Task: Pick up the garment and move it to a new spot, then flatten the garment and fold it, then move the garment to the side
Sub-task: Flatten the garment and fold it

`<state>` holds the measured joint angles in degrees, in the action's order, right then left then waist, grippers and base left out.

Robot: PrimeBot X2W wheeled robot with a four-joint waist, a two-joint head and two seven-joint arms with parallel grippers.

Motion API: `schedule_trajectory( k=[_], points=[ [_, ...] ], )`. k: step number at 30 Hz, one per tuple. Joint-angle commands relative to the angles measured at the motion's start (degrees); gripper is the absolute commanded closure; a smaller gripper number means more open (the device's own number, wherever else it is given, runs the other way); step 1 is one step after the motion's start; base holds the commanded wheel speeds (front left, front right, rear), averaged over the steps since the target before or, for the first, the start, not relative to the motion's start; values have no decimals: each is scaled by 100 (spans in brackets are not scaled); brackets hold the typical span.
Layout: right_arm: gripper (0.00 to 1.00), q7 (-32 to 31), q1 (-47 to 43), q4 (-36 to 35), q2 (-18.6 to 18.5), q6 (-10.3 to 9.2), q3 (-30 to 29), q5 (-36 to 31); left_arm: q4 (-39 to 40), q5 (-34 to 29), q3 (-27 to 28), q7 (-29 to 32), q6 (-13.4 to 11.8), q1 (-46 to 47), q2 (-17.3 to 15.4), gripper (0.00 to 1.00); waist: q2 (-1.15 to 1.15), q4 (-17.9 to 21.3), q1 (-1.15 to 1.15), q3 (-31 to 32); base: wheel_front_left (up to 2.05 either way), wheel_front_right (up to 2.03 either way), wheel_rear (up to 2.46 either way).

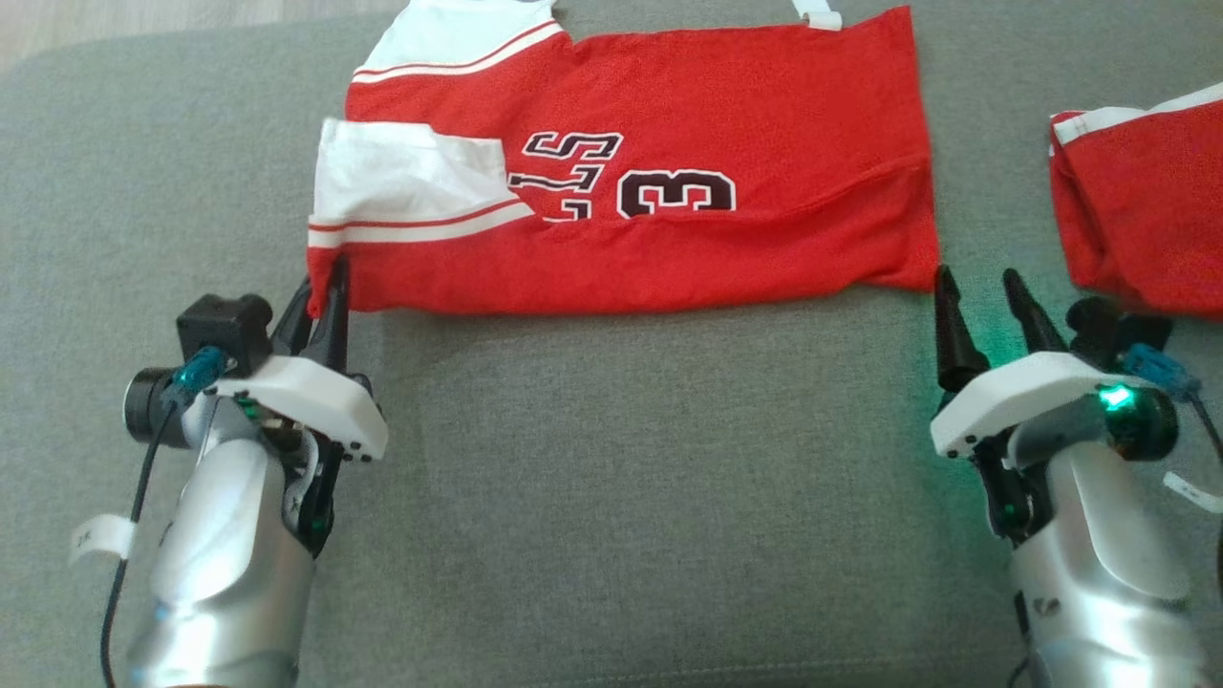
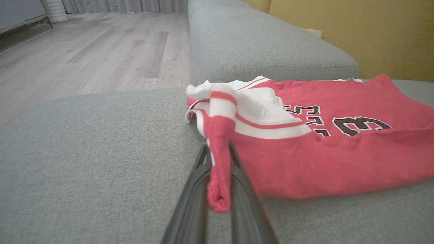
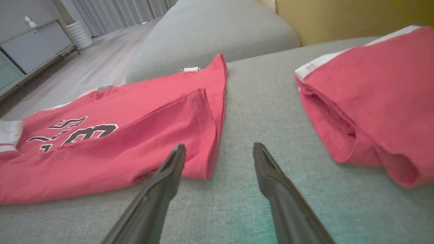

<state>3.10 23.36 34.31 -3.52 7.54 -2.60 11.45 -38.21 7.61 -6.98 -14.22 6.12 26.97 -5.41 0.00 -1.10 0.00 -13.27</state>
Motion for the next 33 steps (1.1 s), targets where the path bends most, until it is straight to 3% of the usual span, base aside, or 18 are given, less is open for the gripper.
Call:
schedule_trajectory(
  k=[1, 12, 14, 25, 33],
  points=[
    [0, -41, 276, -19, 62, -5, 174, 167, 259, -39, 129, -77, 14, 150, -149, 100, 0, -28, 0, -29, 0, 0, 0],
    [0, -218, 923, 1300, 63, -5, 446, 771, 452, -55, 61, -77, 43, 123, -128, 100, 0, -125, 0, -179, 0, 0, 0],
    [100, -121, 1034, 1491, 64, -5, 499, 702, 431, -50, 65, -77, 46, 128, -128, 100, 0, -132, 0, -185, 0, 0, 0],
    [100, 205, 1211, 1762, -196, -5, 369, -237, 307, -65, 189, -77, 2, -15, -266, 100, 0, -20, 0, 127, 0, 0, 0],
    [100, -337, 654, 1075, -690, -5, 1020, 142, 260, -71, 133, -77, 25, -406, -289, 100, 0, 49, 0, 603, 0, 0, 0]
  ],
)
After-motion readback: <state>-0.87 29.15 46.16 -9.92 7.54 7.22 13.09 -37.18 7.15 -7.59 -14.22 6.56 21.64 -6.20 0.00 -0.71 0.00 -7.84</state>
